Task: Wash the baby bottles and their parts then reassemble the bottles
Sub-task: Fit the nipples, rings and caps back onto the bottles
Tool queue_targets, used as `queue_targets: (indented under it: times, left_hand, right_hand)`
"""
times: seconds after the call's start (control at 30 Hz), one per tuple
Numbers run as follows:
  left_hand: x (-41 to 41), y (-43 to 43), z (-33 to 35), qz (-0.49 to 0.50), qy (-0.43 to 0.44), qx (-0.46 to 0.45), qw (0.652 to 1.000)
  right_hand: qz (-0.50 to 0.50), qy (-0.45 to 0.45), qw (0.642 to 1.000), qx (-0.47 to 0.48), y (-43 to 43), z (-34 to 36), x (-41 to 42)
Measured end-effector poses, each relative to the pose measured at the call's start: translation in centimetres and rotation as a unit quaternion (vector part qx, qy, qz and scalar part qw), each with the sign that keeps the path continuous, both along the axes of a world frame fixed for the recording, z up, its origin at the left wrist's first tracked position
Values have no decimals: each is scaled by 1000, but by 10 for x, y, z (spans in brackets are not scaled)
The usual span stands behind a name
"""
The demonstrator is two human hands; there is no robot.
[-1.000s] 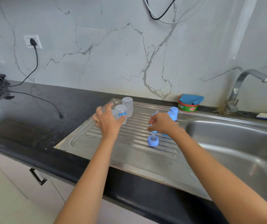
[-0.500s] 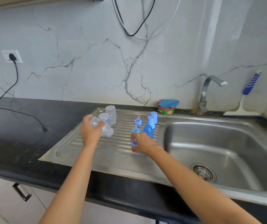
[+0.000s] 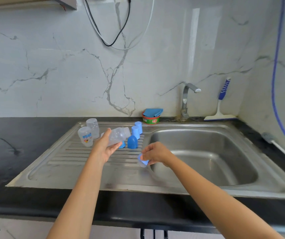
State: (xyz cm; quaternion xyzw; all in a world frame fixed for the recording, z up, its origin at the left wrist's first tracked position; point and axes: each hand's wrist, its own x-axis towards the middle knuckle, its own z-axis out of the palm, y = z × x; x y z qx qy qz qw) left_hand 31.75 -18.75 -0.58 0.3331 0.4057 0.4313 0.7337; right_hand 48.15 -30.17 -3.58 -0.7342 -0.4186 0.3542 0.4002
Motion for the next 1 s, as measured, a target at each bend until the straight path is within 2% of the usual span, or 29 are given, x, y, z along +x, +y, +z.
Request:
queue_targets:
  times: [0.1,0.33,0.63,0.8,0.9,1.0]
  left_hand:
    - [8,-3,-2,2,0,3,1000]
    - [-6,0,-6,18,19,11,1000]
    - [-13,-2,-15,20,2,1,1000]
    - [-18,0,-28,-28,-36,-31,998]
    - [-18,0,-35,-60,-57,-67,994]
    - [-12,-1,-44,-87,-86,-96,988]
  right_hand:
    - [32,-75,997,-1,-1,-4,-4]
    - [63,-158,985,-15,5,-9,-13]
    - [98,-265,958,-41,5,-8,-23]
    - [64,-203,977,-3,10,-6,-17]
    - [12,-100,992,72,13,-2,-17]
    - [-15,-1,991,134,19,-4,-23]
